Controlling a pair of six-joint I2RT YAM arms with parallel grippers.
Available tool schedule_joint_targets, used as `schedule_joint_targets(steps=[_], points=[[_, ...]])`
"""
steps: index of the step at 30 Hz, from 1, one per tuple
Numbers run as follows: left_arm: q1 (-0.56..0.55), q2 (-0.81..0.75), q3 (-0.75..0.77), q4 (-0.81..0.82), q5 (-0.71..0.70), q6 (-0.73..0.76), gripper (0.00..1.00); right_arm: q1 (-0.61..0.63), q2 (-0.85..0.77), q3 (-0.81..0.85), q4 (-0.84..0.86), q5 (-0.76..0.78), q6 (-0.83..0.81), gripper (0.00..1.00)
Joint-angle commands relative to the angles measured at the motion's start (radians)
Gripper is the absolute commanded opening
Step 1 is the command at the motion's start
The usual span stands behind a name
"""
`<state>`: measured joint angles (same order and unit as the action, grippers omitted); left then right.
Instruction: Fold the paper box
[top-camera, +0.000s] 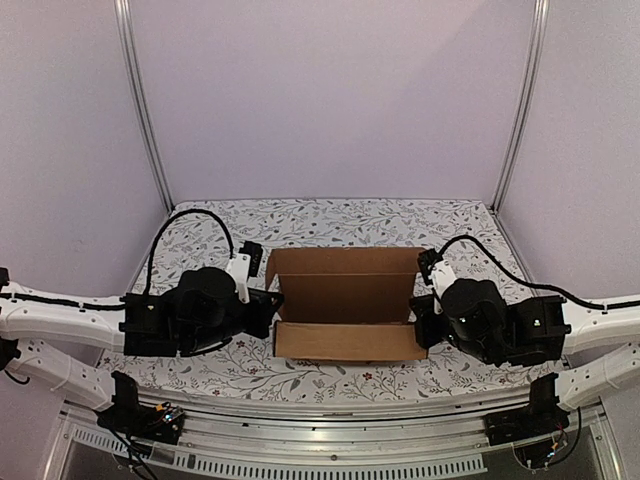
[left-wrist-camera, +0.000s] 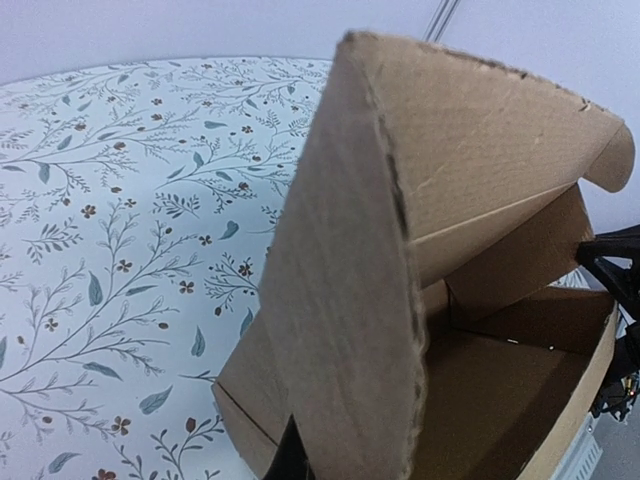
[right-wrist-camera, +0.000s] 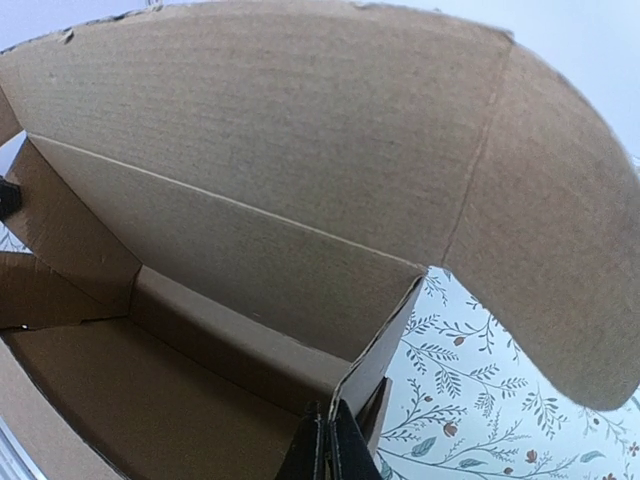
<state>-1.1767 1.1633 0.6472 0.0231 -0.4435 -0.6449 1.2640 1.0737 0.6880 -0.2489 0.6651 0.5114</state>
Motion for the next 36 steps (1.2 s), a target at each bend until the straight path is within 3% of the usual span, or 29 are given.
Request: schedule_joint_targets(steps=[1, 3, 8, 20, 29, 36], points=[[-0.050, 0.026, -0.039, -0.117, 0.048, -0.029, 0.00, 0.020, -0.001, -0.038, -0.024, -0.032, 0.035, 0.10], [-0.055, 0.027, -0.037, -0.123, 0.034, -0.027, 0.00, 0.021, -0.011, -0.033, -0.026, -0.030, 0.036, 0.20], [-0.057, 0.027, -0.030, -0.137, 0.013, -0.026, 0.00, 0.021, -0.064, -0.014, -0.046, -0.022, 0.027, 0.31], [-0.058, 0.021, -0.029, -0.147, -0.017, -0.019, 0.00, 0.021, -0.212, 0.027, -0.145, -0.092, 0.021, 0.43], [-0.061, 0.009, -0.038, -0.154, -0.051, -0.017, 0.00, 0.021, -0.306, 0.153, -0.319, -0.068, -0.099, 0.43], [-0.064, 0.009, -0.034, -0.158, -0.078, -0.015, 0.00, 0.021, -0.282, 0.216, -0.346, -0.361, -0.283, 0.27]])
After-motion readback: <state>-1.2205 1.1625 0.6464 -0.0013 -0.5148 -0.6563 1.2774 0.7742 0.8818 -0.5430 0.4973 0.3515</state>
